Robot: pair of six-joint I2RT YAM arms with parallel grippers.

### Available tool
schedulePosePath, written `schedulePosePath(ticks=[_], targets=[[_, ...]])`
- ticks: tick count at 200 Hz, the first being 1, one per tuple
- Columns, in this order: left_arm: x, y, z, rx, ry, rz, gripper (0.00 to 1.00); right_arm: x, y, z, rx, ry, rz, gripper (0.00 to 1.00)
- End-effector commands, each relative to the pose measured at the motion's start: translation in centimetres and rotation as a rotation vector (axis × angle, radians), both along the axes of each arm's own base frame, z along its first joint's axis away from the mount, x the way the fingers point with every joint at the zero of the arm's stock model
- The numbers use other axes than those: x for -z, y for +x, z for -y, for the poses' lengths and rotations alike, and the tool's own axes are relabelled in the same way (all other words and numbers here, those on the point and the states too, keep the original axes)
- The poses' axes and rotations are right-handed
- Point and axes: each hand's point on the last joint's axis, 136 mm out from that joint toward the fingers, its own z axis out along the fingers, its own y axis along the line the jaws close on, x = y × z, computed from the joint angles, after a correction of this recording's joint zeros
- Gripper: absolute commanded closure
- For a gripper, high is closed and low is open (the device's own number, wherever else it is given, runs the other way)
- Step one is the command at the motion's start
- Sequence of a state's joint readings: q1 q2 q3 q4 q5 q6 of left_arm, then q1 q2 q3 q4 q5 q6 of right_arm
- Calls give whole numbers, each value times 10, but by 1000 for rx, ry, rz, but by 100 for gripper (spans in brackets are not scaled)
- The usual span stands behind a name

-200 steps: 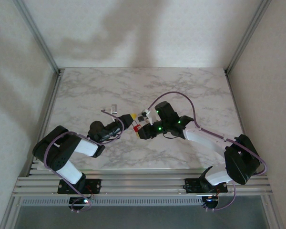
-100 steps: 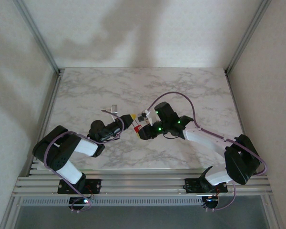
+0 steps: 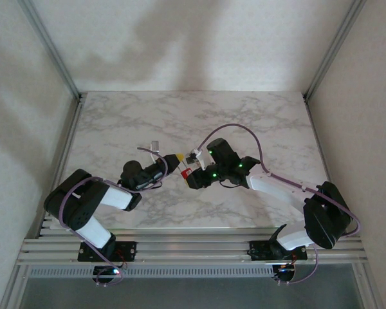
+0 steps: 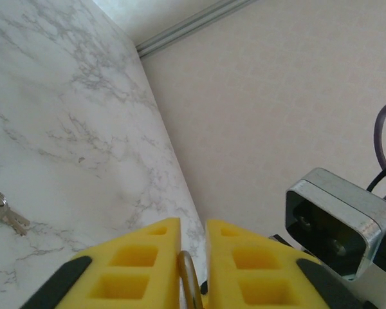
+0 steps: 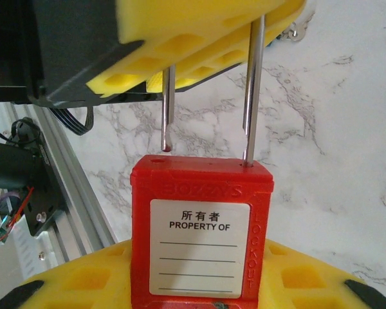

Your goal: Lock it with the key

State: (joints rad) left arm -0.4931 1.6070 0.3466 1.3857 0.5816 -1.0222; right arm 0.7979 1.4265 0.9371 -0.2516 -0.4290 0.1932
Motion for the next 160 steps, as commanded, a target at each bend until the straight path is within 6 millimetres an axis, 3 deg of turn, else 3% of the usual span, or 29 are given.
schedulePosePath(ticks=[1, 45, 160], targets=[[-26, 0, 6, 36, -37, 96, 90, 3, 11, 7, 58, -63, 30, 100], [-23, 2, 7, 36, -27, 84, 100, 8, 18, 10, 95, -125, 91, 100], [-16, 5, 10, 43, -26, 56, 100, 18, 50, 19, 303, -197, 221, 100]])
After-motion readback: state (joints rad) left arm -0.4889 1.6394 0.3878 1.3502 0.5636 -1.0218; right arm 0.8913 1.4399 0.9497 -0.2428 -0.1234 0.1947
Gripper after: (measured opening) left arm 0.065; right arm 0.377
